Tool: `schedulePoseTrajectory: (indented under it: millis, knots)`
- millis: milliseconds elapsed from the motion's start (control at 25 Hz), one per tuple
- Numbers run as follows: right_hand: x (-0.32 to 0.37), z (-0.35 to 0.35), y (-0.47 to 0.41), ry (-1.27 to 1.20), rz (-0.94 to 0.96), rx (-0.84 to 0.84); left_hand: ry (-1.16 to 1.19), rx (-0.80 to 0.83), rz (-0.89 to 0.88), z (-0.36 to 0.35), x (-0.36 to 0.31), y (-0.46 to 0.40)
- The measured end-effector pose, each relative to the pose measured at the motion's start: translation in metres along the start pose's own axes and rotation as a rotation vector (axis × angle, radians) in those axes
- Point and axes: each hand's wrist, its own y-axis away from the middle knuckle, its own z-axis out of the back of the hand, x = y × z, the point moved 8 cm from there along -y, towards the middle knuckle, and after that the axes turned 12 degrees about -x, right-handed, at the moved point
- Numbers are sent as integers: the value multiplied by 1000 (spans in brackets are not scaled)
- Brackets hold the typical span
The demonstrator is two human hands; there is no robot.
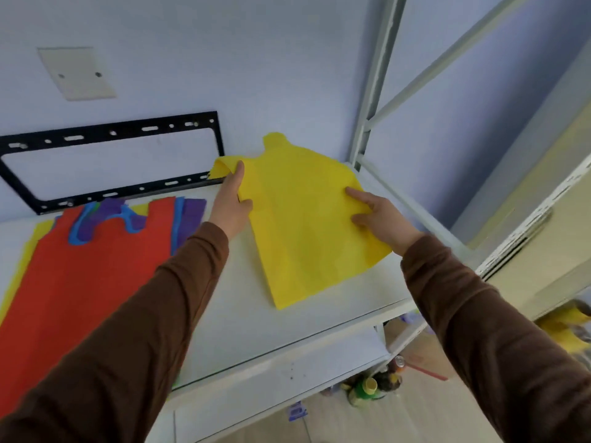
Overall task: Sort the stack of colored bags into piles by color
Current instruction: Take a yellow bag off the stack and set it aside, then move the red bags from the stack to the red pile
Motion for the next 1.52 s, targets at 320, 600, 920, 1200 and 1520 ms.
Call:
schedulePoseTrajectory:
  millis: [320, 600, 920, 1200, 1520]
  knots:
    - [-129, 47, -37, 195, -145, 117, -143, 228, 285, -139, 19, 5]
    - [-140, 65, -62, 234, -90, -24, -263, 159, 238, -158, 14, -10]
    - [-118, 52, -58, 435, 136, -120, -437, 51, 121, -134, 19, -6]
    - [-4, -47, -19, 269, 449, -47, -579, -26, -90, -36, 9, 34]
    - [92, -166, 66, 118, 518, 33, -555, -199, -165, 155, 45, 85]
